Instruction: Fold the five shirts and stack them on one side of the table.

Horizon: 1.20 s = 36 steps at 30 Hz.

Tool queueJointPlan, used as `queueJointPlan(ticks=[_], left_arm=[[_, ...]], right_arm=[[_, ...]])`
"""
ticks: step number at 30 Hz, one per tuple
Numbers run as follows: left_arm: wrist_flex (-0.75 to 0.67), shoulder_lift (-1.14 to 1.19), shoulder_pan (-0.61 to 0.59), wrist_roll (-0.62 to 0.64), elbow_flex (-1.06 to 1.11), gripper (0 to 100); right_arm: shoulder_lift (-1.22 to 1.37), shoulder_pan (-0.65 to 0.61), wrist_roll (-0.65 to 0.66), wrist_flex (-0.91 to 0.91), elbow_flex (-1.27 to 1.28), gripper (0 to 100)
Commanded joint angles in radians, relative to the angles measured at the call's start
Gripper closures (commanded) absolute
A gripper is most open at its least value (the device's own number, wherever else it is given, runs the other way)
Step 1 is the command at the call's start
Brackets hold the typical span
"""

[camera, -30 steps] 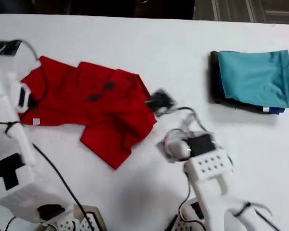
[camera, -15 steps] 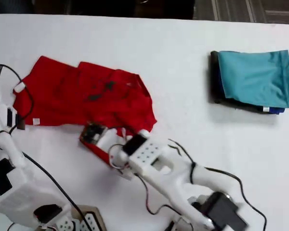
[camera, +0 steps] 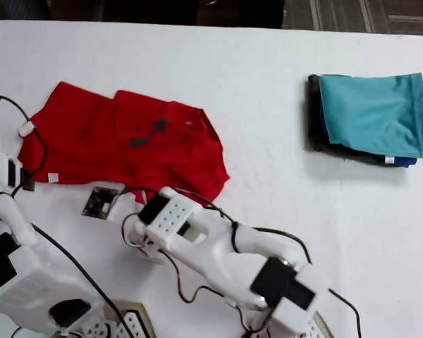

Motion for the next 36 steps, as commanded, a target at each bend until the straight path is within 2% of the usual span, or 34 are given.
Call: queueJointPlan(ticks=[1,13,15,18,20,24,27,32,36], left_arm=[[-0.012,-0.049,-0.021,-0.008,-0.008,78],[-0.011,-0.049,-0.023,-0.008,-0.008,78],[-0.012,-0.049,-0.02,-0.008,-0.01,78],[-0.012,-0.049,-0.003,-0.008,-0.01,78],[-0.012,-0.049,0.009,-0.003,-0.008,78],[-0.012,-0.049,0.041,-0.002,-0.004,78],[-0.015,-0.048,0.063,0.0,-0.012,78],[-0.083,-0.049,0.103,0.021,-0.012,78],[-0.018,-0.049,0.175,0.086,-0.01,78]], right_arm=[[0.058,-0.005,-0.008,0.004,-0.068,79.3],[0.179,0.136,-0.003,0.042,-0.12,80.0],[0.179,0.147,-0.002,0.061,-0.12,84.8],[0.179,0.171,-0.002,0.065,-0.12,98.5],[0.174,0.199,-0.002,0.068,-0.117,96.1],[0.163,0.274,0.026,0.111,-0.121,98.1],[0.108,0.343,0.1,0.18,-0.115,97.9],[-0.101,0.496,0.118,0.251,-0.115,98.0],[-0.263,0.601,0.176,0.323,-0.112,98.0]])
